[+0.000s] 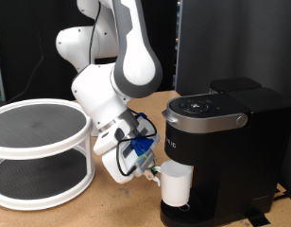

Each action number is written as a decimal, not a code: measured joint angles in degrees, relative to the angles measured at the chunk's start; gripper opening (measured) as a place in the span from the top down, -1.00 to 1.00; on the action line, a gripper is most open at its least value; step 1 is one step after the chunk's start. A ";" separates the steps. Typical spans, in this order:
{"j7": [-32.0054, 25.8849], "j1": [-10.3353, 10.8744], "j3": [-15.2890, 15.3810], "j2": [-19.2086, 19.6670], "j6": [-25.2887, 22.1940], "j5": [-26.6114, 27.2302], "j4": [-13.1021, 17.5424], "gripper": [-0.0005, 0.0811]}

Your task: Make a cup of coffee with the keurig machine

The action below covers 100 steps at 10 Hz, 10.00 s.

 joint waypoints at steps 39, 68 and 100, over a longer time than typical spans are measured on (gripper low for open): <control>34.39 -10.67 -3.44 -44.51 -27.63 -32.91 -15.84 -0.98; 24.77 -8.29 14.62 -25.50 -52.18 -88.21 22.90 -0.98; 31.27 -8.22 20.16 -10.89 -46.45 -99.26 30.76 0.70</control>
